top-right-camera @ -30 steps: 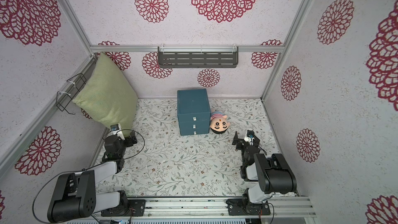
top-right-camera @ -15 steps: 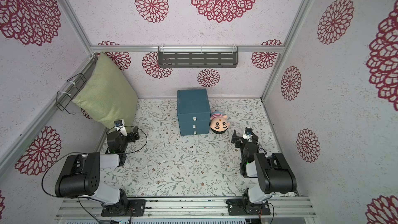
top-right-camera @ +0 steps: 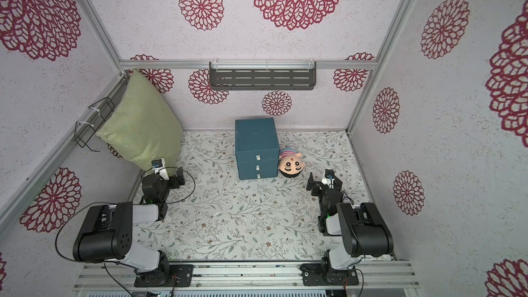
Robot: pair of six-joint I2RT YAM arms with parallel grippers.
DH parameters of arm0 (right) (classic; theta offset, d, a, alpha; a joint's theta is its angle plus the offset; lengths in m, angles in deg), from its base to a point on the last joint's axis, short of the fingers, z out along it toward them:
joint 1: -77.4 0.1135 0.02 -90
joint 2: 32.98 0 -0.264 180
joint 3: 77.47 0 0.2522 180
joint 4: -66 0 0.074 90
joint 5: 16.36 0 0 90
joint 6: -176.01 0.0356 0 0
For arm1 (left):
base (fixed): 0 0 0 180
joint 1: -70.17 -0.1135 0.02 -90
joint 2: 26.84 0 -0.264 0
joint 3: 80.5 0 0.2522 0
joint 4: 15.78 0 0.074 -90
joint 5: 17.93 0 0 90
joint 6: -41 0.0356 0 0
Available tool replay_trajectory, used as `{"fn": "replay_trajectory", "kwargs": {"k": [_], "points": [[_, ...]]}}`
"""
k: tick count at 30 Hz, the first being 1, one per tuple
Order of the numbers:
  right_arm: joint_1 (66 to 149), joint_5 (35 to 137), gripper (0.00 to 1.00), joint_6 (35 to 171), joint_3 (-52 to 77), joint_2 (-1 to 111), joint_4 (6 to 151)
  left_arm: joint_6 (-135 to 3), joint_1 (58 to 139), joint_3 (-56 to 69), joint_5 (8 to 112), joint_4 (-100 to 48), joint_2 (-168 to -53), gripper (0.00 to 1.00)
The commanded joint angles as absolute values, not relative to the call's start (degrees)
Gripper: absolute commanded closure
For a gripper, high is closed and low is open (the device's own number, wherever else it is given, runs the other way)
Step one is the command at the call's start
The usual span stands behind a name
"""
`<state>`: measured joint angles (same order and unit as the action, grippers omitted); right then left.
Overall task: Place the cookies into the drawer by color
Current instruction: Reset both arms
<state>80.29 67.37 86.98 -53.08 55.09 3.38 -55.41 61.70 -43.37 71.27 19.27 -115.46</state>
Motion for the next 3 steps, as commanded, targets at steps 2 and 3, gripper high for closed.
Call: {"fn": "replay_trajectory", "kwargs": {"k": [2, 3], "points": [[80.8, 66.3, 0.01, 85.7, -51.9, 55.0, 2.2, -55.0, 61.2, -43.2, 70.9, 21.2, -115.4, 0.03], [80.8, 66.3, 0.01, 85.7, -52.0, 55.0, 2.2, -55.0, 61.2, -43.2, 70.9, 21.2, -115.4, 0.03]]}}
